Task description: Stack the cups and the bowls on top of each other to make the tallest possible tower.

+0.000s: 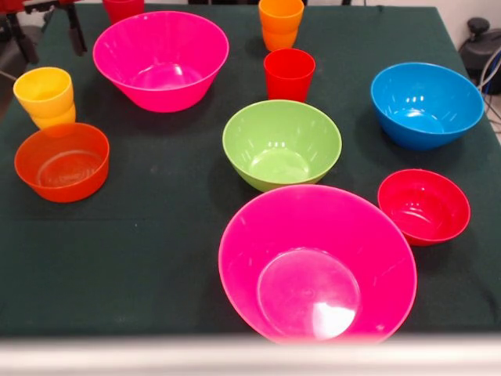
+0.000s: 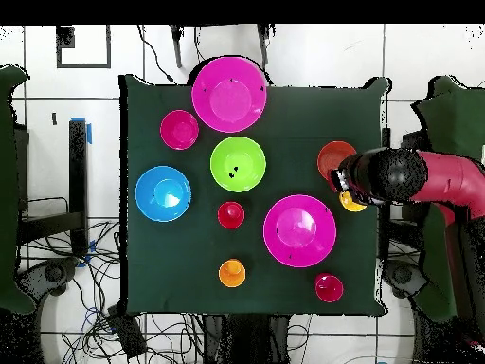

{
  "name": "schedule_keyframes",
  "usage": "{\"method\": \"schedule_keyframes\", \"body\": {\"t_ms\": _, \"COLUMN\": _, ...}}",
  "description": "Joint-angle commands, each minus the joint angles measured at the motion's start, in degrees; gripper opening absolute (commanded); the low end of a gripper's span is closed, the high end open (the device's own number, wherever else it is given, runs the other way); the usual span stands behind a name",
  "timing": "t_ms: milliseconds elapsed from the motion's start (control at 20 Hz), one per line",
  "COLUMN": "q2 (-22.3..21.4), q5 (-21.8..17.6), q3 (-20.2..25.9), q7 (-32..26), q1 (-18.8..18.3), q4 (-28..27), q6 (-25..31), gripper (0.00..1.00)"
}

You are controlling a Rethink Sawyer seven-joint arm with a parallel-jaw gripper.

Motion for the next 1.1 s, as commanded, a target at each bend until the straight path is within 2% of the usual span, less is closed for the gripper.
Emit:
{"method": "schedule_keyframes", "body": {"t_ms": 50, "q2": -1.83, "q5": -2.69, "q3": -1.90, "q7": -9.24, "q1": -0.06, "q4": 7.54, "q6": 0.33, "gripper": 1.00}}
{"method": "schedule_keyframes", "body": {"t_ms": 250, "q2": -2.36, "q5": -3.48, "q3": -1.68, "q7": -9.25, "q1": -1.19, "q4": 9.03, "q6": -1.33, "gripper": 1.00}}
{"method": "schedule_keyframes", "body": {"t_ms": 1100, "q2": 6.71, "q5": -7.98, "q3": -1.40, "q7": -8.92, "q1": -0.63, "q4": 3.37, "q6": -6.55, "gripper": 1.00}}
